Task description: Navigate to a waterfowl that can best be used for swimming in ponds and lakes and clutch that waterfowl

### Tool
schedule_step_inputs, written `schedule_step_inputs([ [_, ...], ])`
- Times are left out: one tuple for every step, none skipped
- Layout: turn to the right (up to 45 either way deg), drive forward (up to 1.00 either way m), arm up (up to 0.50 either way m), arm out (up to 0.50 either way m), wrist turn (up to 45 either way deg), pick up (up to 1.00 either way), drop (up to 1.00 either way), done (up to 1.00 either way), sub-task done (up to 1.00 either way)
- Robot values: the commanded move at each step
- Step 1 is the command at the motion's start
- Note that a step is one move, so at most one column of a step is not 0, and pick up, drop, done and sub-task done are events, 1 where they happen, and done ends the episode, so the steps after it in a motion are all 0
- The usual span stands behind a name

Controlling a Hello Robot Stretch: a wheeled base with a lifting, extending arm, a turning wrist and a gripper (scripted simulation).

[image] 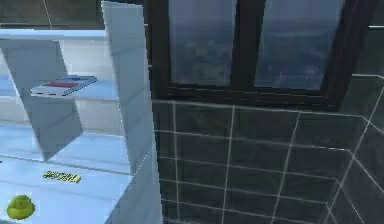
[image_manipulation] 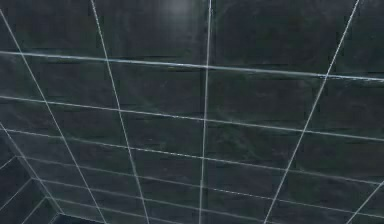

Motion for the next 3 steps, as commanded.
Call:
schedule_step_inputs([
  [0.0,0.7,0.0,0.0,0.0,0.0,0.0,0.0,0.0],
  [33.0,0.0,0.0,0.0,0.0,0.0,0.0,0.0,0.0],
  [0.0,0.05,0.0,0.0,0.0,0.0,0.0,0.0,0.0],
])
